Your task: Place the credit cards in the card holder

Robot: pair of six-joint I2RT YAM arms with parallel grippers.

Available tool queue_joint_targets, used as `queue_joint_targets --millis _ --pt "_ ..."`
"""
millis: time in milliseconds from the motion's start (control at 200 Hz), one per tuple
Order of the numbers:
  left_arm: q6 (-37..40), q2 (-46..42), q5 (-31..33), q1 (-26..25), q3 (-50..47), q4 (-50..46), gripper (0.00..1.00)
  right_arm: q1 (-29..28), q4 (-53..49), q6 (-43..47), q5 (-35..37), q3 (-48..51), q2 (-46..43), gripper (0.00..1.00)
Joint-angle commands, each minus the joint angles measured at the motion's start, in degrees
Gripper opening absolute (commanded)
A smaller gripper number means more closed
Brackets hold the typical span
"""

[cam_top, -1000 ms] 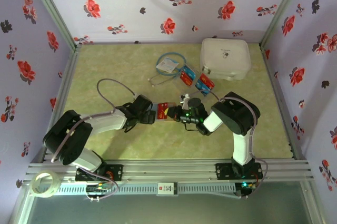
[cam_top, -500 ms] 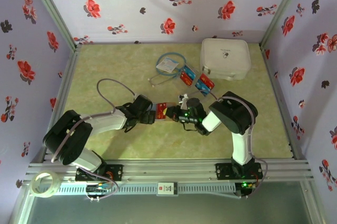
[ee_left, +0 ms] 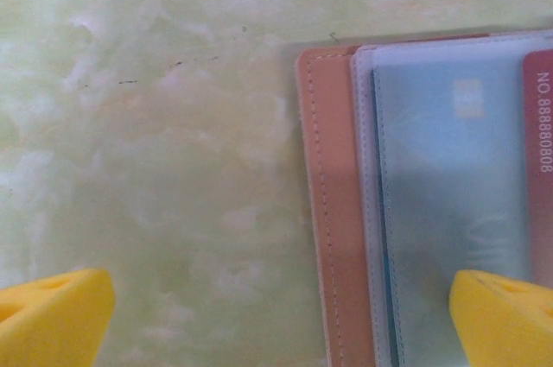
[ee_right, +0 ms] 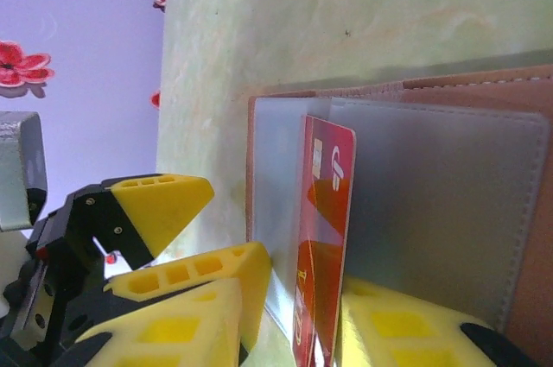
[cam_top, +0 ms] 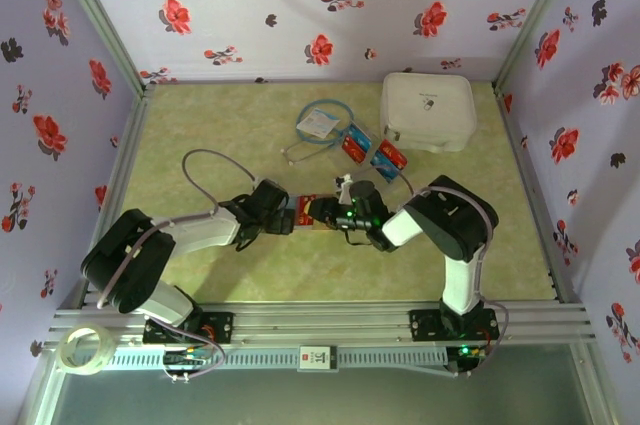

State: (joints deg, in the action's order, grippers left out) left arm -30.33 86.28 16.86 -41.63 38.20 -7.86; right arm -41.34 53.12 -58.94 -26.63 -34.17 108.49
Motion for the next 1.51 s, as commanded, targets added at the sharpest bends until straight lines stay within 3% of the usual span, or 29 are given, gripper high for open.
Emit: queue_joint_targets --millis 0,105,660,760,920,1020,1130,1500 --pt "-1.7 -1.5 0.1 1.7 -1.6 -0.6 1.0 -0.3 -15.5 5.1 3.3 -1.6 -2.4 0.38" --pt "-2.1 -2.2 -0.7 2.5 -1.9 -0.3 1.0 -0.3 -21.5 7.6 4.0 -3.9 -4.2 0.47" --pt "-2.5 -5.4 -2.6 7.9 -2.5 -1.7 1.0 -0.3 -51.0 20.5 10.4 -17.6 -10.3 0.58" --pt "-2.8 -5.5 -2.4 8.7 -2.7 -2.4 1.0 -0.3 -56.3 23.1 12.6 -20.7 -9.7 0.54" --pt "-2.8 -4.8 -0.8 9.1 -2.0 -4.6 1.0 -0.3 -64.3 26.8 16.6 -25.1 -7.7 0.23" --pt "-2.6 -3.9 0.1 9.1 -1.2 -5.9 1.0 -0.4 -66.1 27.8 17.0 -26.6 -6.0 0.13" --pt "-2.3 -3.0 0.3 9.1 -0.6 -6.4 1.0 -0.5 -66.3 28.0 16.6 -27.5 -4.3 0.08" --pt "-1.5 -1.1 0.1 9.1 0.7 -6.5 1.0 -1.5 -66.1 28.2 15.6 -30.1 -0.5 0.06"
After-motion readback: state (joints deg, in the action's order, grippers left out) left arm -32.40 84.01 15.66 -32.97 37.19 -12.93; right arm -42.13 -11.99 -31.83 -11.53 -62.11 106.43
